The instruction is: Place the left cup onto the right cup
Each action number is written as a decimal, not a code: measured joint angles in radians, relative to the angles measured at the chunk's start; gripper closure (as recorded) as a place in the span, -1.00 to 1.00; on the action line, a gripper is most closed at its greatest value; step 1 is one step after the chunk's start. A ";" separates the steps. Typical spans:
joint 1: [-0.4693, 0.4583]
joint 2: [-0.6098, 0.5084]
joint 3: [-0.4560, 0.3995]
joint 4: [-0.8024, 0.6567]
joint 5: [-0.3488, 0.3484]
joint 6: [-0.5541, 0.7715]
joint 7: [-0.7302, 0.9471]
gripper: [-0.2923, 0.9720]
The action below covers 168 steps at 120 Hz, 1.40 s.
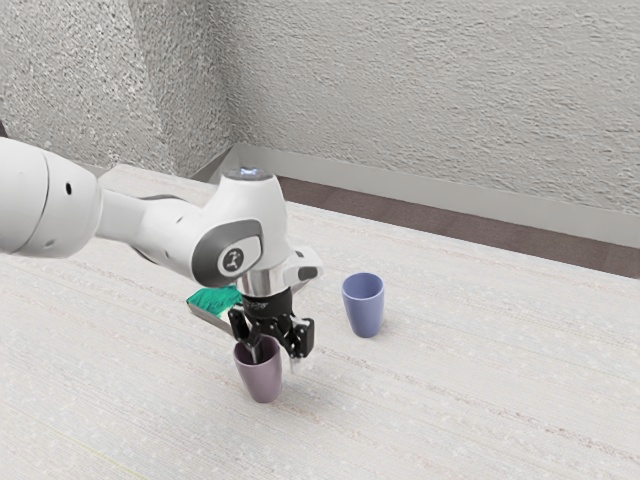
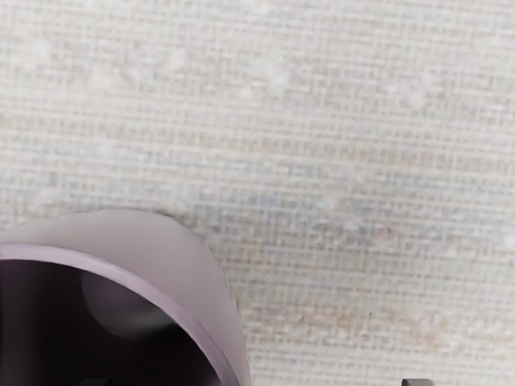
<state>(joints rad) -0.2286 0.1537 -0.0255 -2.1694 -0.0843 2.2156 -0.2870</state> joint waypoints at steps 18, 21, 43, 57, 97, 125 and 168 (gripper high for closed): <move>0.000 0.003 0.002 0.001 0.000 0.002 -0.002 -0.02; 0.000 0.003 0.002 0.001 0.000 0.002 -0.003 0.00; 0.000 0.004 0.004 0.002 0.000 0.003 -0.006 0.18; 0.000 0.004 0.004 0.002 0.000 0.003 -0.009 0.30; 0.000 0.004 0.006 0.003 0.003 0.001 -0.017 0.56; -0.001 0.004 0.006 0.003 0.012 0.001 -0.026 0.67; -0.003 -0.001 0.007 0.026 0.040 -0.010 -0.050 0.70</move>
<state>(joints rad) -0.2316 0.1531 -0.0185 -2.1432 -0.0446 2.2057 -0.3371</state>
